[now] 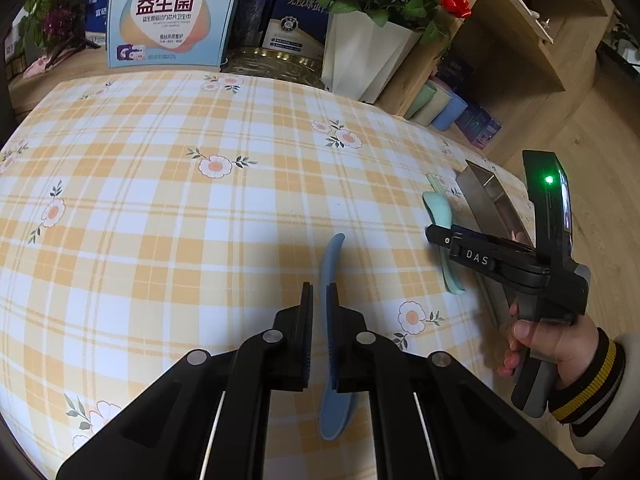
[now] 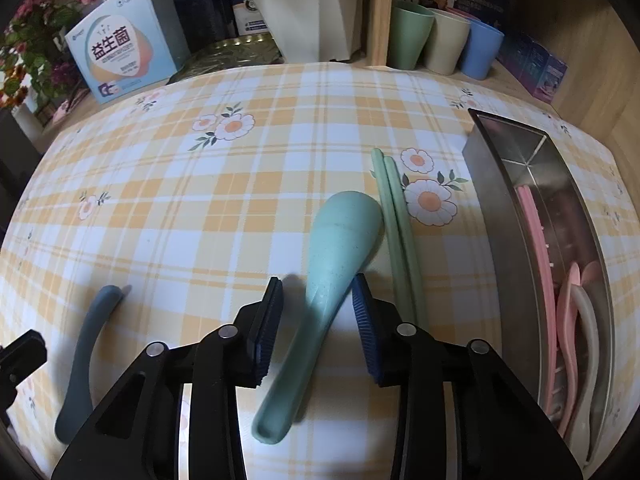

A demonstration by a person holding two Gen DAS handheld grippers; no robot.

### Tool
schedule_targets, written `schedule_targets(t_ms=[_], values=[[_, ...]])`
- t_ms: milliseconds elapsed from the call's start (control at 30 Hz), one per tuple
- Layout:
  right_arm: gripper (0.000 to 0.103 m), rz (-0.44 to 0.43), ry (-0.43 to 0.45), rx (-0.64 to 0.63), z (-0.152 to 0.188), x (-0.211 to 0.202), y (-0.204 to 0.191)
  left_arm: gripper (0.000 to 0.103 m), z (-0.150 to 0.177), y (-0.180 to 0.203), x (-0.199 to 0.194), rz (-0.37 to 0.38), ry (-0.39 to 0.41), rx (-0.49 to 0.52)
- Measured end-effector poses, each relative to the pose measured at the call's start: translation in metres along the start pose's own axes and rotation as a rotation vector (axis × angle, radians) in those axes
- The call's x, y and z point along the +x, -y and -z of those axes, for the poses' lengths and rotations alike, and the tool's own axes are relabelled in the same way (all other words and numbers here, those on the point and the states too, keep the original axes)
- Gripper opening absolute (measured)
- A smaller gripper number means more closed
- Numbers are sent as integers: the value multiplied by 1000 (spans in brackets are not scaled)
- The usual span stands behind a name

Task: Organize utensils
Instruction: 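Close the right tool on the mint-green spoon's handle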

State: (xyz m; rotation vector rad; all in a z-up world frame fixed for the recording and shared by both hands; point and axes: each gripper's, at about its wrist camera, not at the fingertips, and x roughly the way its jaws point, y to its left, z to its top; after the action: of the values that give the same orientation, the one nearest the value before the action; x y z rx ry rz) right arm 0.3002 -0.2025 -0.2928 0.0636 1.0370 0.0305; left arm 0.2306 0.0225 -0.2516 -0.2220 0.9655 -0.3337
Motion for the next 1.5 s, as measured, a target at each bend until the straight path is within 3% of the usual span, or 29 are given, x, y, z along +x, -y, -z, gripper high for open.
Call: schedule_targets(t_ms=[100,200,300,533,633,967,1400,1500], values=[[19,-16,-1,-4,1,-1,0,6,0,1,-1,21,-2,8],[18,-41,2,6,7,-5,0,8,0,3,2,45,-16,14],[18,-69,8,10,16,-10,-2,20,2,6,10,58,-51,38],[18,-149,4,58,32,-19,3,27,8,20,22,127,-101,53],[18,-172,6,69,37,-22,5,28,8,26,30,111,-108,79],[18,-219,28,92,45,-32,13,28,-3,22,42,14,-117,100],[18,-255,69,107,49,-50,25,28,-15,37,67,24,-157,118],[18,-265,75,116,51,-52,29,10,-13,40,69,25,-167,119]])
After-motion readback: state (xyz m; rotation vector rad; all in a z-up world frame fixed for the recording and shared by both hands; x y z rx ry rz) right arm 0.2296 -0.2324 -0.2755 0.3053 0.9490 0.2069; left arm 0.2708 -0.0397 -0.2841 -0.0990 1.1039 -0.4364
